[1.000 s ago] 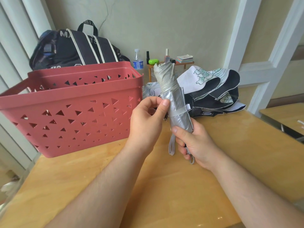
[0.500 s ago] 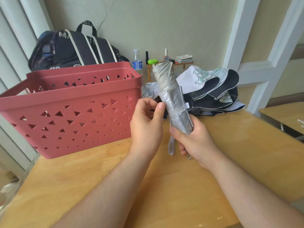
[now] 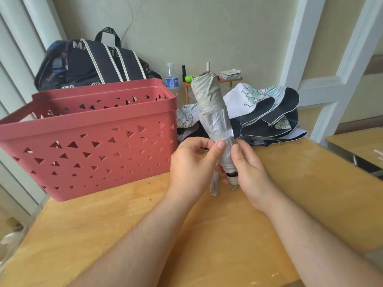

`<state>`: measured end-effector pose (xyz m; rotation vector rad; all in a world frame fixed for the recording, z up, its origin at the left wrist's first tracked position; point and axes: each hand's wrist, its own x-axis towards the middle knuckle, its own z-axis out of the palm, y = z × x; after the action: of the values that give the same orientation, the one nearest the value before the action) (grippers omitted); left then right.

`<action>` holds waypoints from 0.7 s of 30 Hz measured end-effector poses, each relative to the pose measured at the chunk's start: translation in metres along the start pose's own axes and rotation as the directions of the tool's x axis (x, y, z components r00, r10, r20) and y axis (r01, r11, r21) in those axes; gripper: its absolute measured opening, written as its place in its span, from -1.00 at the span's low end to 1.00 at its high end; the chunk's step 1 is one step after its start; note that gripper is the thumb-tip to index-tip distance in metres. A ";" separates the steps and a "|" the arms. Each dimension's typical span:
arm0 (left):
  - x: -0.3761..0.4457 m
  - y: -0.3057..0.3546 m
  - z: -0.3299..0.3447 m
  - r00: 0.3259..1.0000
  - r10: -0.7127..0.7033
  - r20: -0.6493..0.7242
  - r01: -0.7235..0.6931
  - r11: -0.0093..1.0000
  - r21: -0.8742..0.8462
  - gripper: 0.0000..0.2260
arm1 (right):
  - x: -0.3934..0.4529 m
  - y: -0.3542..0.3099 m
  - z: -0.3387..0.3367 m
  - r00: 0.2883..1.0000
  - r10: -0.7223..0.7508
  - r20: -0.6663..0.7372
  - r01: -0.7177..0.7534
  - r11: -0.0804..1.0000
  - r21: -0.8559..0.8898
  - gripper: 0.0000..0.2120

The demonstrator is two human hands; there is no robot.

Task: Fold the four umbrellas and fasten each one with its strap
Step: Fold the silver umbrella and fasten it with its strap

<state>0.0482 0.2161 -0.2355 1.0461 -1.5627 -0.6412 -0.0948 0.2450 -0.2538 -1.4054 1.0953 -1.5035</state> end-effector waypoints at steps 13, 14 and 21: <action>-0.003 -0.004 0.003 0.996 -0.038 0.078 0.024 0.984 0.176 -0.73 | -0.002 0.000 0.003 0.998 0.064 0.027 -0.065 0.997 0.030 -0.25; -0.003 -0.003 0.003 0.996 -0.050 0.080 0.036 0.986 0.162 -0.74 | -0.002 0.000 0.003 0.998 0.059 0.022 -0.060 0.998 0.035 -0.23; -0.010 0.017 0.000 0.947 -0.139 0.289 0.201 0.959 -0.199 -0.74 | 0.001 0.001 0.003 0.992 0.120 -0.022 -0.116 0.982 0.146 -0.14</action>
<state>0.0439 0.2325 -0.2260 0.9562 -1.5962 -1.0972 -0.0919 0.2436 -0.2541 -1.2015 1.0478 -1.4918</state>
